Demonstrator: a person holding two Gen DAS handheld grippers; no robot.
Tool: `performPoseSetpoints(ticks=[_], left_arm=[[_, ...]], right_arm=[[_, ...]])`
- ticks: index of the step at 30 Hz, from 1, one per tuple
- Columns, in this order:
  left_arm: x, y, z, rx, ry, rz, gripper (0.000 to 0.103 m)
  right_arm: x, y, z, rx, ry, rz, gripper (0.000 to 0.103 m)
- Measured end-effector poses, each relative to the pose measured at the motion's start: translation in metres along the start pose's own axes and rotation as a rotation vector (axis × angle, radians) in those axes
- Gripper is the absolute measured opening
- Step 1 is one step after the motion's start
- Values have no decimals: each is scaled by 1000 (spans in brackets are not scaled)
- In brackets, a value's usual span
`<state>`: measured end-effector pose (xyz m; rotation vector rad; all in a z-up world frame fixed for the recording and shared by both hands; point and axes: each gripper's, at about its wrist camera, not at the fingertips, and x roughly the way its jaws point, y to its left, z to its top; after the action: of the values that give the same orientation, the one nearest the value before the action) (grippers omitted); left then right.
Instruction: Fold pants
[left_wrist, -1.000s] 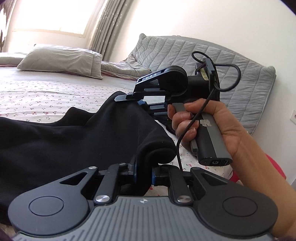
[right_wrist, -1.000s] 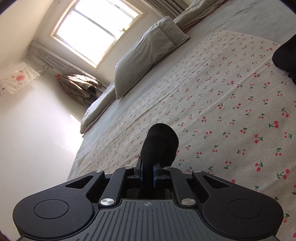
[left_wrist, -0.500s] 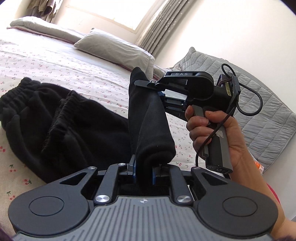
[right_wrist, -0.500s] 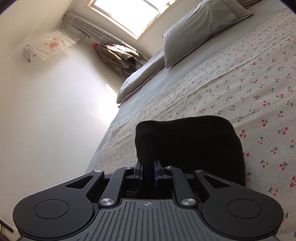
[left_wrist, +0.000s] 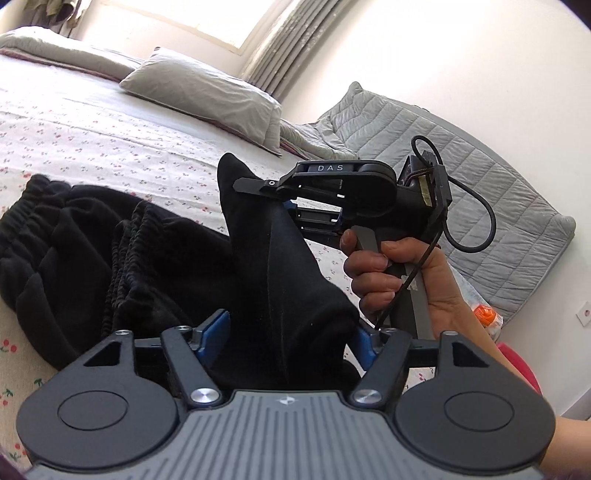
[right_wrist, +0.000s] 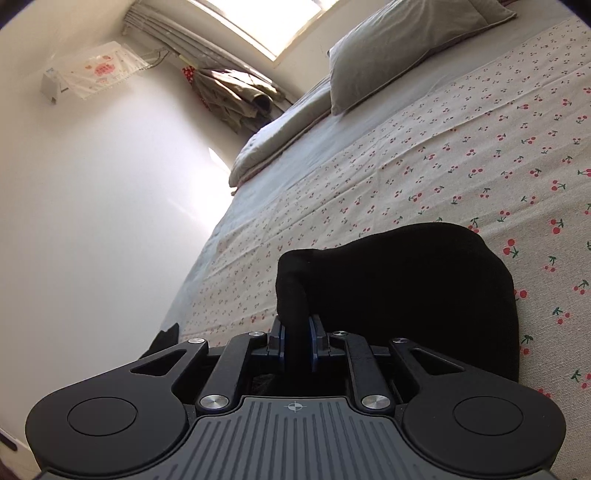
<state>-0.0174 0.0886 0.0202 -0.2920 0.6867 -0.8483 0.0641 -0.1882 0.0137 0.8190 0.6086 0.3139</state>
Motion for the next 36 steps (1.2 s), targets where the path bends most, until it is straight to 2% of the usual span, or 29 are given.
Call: performPoseSetpoints(ticks=[4, 6, 7, 9, 12, 15, 16, 19, 23, 25, 28, 29, 30, 31, 32, 34, 36], left_arm=[[-6, -7, 14, 50, -35, -52, 90], [-4, -8, 20, 82, -31, -38, 97], [-2, -8, 21, 94, -19, -20, 98], [11, -5, 25, 105, 8, -2, 98], [33, 9, 35, 78, 58, 27, 97], [51, 23, 40, 49, 95, 80, 92], [54, 27, 40, 40, 101, 101, 91], [61, 37, 42, 2, 129, 136, 87], [71, 36, 49, 23, 173, 161, 85], [78, 38, 52, 20, 187, 174, 81], [86, 43, 56, -28, 185, 181, 66], [87, 44, 56, -32, 179, 190, 50], [88, 44, 57, -29, 177, 209, 29], [88, 44, 57, -26, 173, 245, 19], [86, 44, 58, -38, 166, 246, 13], [78, 43, 61, -71, 137, 232, 11], [68, 37, 66, -54, 107, 229, 10]], right_arm=[[-6, 2, 2, -11, -6, 5, 14], [-3, 4, 2, -21, 6, 8, 14], [-1, 5, 2, -33, 17, 11, 15], [4, 6, 1, -34, 37, 15, 19], [-1, 5, 1, 1, 34, 60, 34], [-16, 4, 2, 1, 2, 68, 60], [-22, 3, 2, 4, -5, 69, 64], [-35, -3, 0, 19, -1, 70, 67], [-43, -2, -6, -7, 30, 57, 67], [-48, 0, -10, -38, 42, 43, 67], [-54, 0, -14, -70, 51, 24, 67], [-56, 0, -15, -73, 52, 18, 67], [-58, -2, -16, -76, 53, 10, 67], [-60, -3, -16, -78, 52, 4, 67], [-62, -5, -16, -77, 47, -4, 67], [-65, -8, -16, -71, 38, -21, 67], [-66, -11, -14, -56, 29, -28, 67]])
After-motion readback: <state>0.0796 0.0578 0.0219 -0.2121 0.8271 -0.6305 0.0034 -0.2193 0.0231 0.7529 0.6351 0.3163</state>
